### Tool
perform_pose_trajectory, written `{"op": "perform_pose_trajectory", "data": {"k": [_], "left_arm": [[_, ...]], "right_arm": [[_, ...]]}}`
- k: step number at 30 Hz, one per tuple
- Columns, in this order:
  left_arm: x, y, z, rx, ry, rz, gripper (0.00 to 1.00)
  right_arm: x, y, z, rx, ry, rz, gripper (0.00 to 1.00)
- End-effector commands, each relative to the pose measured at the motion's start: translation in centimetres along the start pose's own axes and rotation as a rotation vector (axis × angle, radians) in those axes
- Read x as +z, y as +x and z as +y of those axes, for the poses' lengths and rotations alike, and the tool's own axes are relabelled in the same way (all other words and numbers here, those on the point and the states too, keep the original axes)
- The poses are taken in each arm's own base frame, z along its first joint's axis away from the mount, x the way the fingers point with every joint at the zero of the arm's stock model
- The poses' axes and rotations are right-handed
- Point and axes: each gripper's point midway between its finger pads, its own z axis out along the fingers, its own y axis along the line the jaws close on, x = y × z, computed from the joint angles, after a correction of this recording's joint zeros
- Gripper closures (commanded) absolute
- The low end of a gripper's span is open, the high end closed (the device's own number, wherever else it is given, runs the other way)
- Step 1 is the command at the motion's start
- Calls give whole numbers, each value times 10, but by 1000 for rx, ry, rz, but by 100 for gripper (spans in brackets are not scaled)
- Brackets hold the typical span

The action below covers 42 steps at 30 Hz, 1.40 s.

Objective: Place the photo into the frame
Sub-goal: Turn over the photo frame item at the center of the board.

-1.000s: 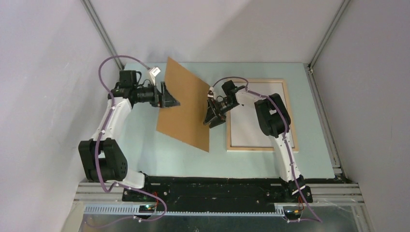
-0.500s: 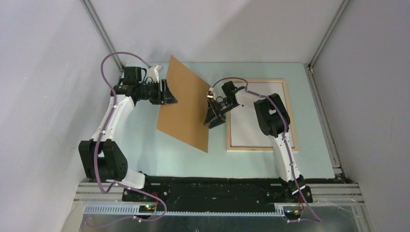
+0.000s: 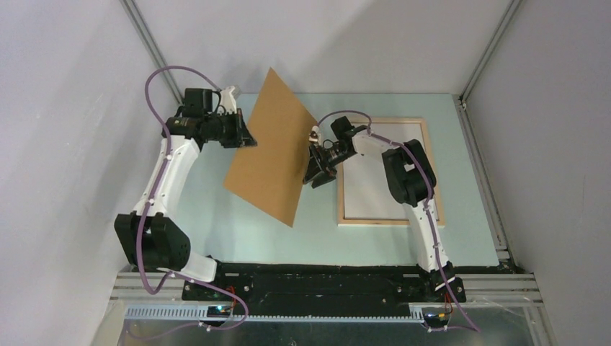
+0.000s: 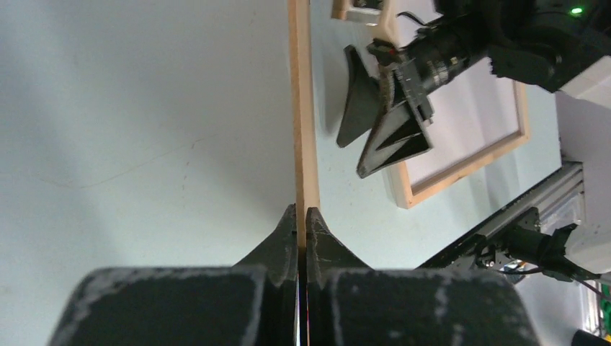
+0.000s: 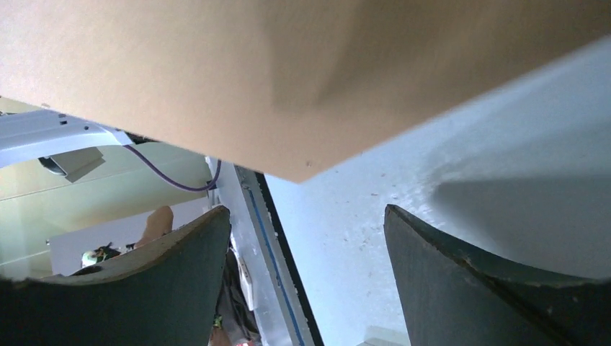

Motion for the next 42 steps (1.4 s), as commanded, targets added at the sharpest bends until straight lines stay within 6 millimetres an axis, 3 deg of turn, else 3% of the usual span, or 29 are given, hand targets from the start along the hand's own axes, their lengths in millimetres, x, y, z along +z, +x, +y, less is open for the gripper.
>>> {"op": "perform_pose_trajectory", "data": {"k": [1, 3, 10, 21, 29, 42], "left_arm": [[-33, -38, 4, 155, -128, -116, 100], [-47, -48, 3, 179, -169, -129, 100], [-78, -54, 9, 272, -332, -128, 100], [-99, -66, 5, 426, -539, -136, 100], [-81, -61, 4, 468, -588, -85, 100], [-21, -37, 3, 436, -543, -35, 100]], "right_arm": [[-32, -23, 56, -130, -8, -90, 17], [-41, -27, 70, -149, -14, -112, 16], [-71, -40, 118, -207, -19, -200, 14], [-105, -59, 163, -260, 32, -353, 13], [-131, -71, 175, -243, 32, -472, 14], [-161, -99, 205, -262, 59, -667, 13]]}}
